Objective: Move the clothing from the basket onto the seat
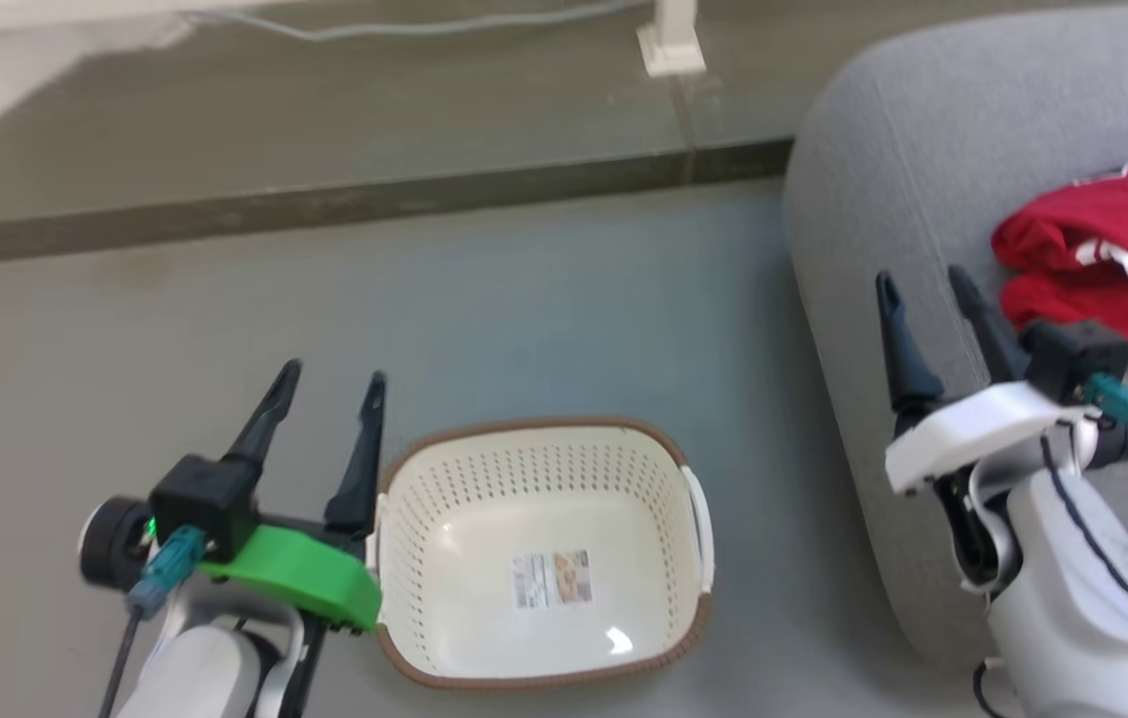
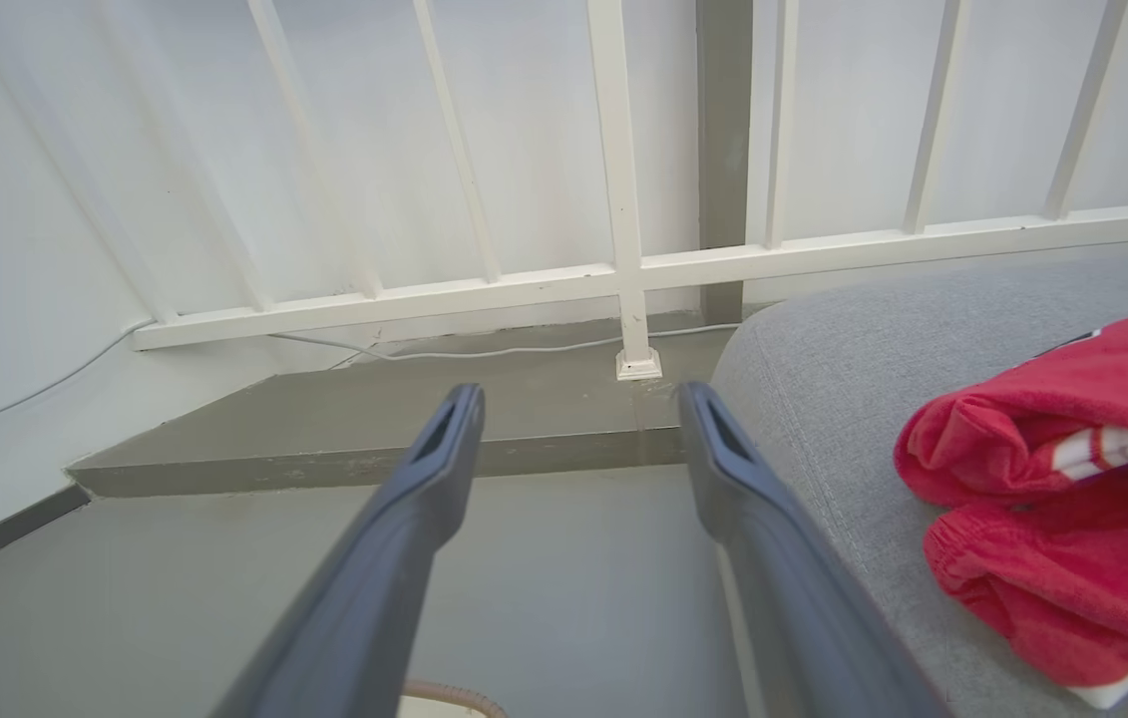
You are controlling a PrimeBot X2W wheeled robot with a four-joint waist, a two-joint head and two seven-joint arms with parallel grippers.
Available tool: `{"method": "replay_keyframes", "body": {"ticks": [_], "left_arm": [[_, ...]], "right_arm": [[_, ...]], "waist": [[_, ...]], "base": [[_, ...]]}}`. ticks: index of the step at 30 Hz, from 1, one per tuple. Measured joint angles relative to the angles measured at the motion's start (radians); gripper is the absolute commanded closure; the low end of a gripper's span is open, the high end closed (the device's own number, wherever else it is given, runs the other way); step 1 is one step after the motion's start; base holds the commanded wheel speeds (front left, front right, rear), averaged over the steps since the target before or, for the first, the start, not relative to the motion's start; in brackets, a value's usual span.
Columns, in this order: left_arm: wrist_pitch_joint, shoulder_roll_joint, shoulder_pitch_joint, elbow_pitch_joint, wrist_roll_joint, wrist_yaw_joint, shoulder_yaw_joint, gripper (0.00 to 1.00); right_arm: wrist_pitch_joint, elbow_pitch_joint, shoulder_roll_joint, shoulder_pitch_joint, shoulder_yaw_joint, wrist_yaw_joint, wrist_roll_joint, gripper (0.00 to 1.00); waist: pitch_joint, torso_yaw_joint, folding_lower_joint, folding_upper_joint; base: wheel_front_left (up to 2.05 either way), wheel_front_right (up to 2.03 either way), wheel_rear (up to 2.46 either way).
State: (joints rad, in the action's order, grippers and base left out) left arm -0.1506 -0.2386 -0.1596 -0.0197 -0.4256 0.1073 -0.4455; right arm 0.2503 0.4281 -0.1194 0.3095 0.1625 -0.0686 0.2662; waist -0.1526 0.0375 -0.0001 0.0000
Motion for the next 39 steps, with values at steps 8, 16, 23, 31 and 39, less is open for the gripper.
{"method": "replay_keyframes", "body": {"ticks": [8,16,23,31,39], "left_arm": [[-0.009,-0.003,0.087,0.023,-0.004,0.009,0.062,0.00],[-0.009,0.003,0.156,0.038,-0.011,0.009,0.092,0.00],[-0.009,0.004,0.210,0.043,-0.011,0.016,0.115,0.00],[-0.009,0.011,0.228,0.040,-0.002,0.016,0.124,0.00],[-0.008,0.027,0.245,0.037,0.012,0.016,0.129,0.00]], "right_arm": [[0.000,-0.018,0.012,-0.080,0.025,0.009,-0.012,0.00],[0.000,-0.041,0.007,-0.159,0.018,0.028,-0.014,0.00],[-0.006,-0.072,0.000,-0.210,0.015,0.049,-0.014,0.00],[-0.024,-0.115,-0.007,-0.241,0.008,0.061,-0.014,0.00],[-0.041,-0.155,-0.008,-0.262,0.008,0.062,-0.013,0.00]], "waist": [[0.080,-0.037,0.0000,0.0000],[0.132,-0.045,0.0000,0.0000],[0.160,-0.040,0.0000,0.0000],[0.164,-0.033,0.0000,0.0000],[0.163,-0.031,0.0000,0.0000]], "base": [[0.00,0.00,0.00],[0.00,0.00,0.00],[0.00,0.00,0.00],[0.00,0.00,0.00],[0.00,0.00,0.00]]}}
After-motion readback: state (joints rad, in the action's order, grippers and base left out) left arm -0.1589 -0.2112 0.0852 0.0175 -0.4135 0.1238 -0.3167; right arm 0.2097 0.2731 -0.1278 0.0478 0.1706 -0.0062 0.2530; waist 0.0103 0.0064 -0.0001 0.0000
